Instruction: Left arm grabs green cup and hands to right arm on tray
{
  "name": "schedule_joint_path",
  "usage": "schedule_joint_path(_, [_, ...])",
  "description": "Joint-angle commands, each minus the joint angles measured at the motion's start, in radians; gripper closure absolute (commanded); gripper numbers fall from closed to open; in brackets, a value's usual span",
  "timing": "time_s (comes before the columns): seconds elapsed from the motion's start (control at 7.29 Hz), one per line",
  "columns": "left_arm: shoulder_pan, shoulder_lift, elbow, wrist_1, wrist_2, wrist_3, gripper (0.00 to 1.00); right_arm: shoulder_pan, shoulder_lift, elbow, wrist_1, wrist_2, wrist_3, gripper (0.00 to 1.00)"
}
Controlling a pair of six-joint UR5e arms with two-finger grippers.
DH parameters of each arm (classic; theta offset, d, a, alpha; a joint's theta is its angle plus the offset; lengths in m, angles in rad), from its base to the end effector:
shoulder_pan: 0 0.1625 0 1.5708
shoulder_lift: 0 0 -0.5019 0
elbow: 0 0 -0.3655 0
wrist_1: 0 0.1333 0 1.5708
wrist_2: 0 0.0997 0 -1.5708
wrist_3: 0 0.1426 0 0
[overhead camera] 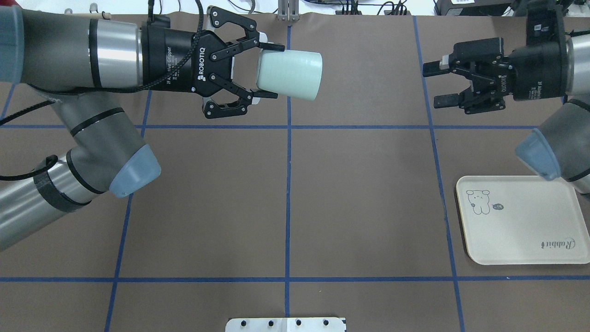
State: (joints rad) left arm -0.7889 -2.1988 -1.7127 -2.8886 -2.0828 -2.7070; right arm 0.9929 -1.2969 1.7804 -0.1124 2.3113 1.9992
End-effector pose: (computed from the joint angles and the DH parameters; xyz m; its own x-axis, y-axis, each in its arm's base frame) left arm 0.3891 -0.4819 0.1661 -0.4355 -0.6836 -0.5857 -0.1818 0.7040 -0.6866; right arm -0.2537 -0.4569 0.3447 -0.2943 0.1100 0.9493 -0.1677 0.9720 -0.1646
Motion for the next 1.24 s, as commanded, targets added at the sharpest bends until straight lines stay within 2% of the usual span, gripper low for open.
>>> schedule_joint_path(0.0, [0.002, 0.004, 0.024, -0.104, 0.026, -0.111, 1.0, -0.147, 0.014, -0.021, 0.207, -0.203, 0.162, 0.04])
schedule_joint_path(0.41, [0.035, -0.01, 0.012, -0.121, 0.058, -0.194, 1.0, -0.249, 0.083, -0.024, 0.244, -0.34, 0.22, 0.08])
schedule_joint_path(1.1, [0.08, -0.012, -0.031, -0.123, 0.063, -0.267, 1.0, -0.261, 0.13, -0.053, 0.247, -0.369, 0.224, 0.09])
